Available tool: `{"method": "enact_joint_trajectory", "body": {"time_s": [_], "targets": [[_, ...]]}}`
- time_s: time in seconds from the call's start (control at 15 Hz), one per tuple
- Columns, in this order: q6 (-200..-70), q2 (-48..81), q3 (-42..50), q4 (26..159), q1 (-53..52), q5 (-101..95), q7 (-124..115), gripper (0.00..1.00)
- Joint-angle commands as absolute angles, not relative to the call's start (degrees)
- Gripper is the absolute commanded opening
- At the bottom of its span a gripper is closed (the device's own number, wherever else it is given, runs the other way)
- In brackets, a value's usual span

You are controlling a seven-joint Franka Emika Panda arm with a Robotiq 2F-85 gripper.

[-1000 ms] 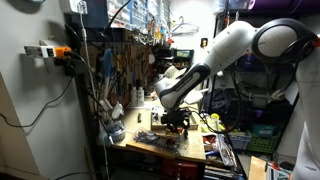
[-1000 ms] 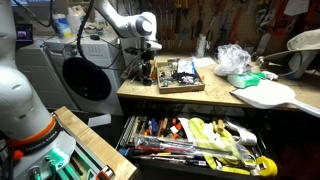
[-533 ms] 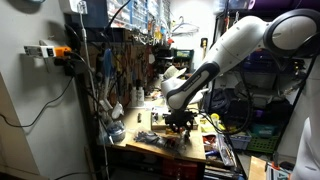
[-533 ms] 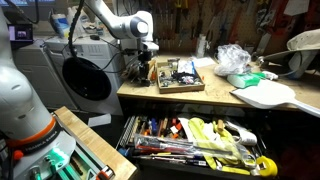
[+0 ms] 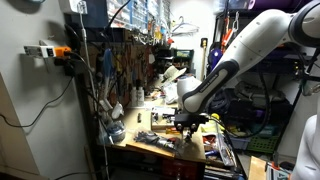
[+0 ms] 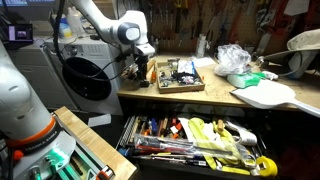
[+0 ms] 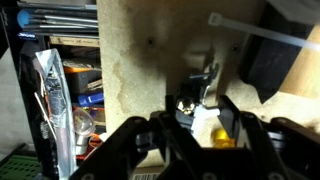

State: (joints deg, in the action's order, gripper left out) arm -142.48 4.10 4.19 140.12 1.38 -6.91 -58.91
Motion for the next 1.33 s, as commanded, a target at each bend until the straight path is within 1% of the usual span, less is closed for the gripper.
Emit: {"method": "enact_joint_trajectory", "body": {"time_s": [0.0, 0.53, 0.93, 1.27], "targets": [[-150.2, -1.3, 4.5, 148.0, 2.5, -2.6, -54.3, 0.21], [-162.6, -7.7, 4.3, 156.2, 3.5, 3.8, -46.6, 0.21], [-165.1, -10.5, 6.0, 158.4, 0.6, 22.0, -24.9, 0.21], [-163.5, -12.5, 11.1, 158.4, -4.2, 37.7, -4.3, 0.21]]}}
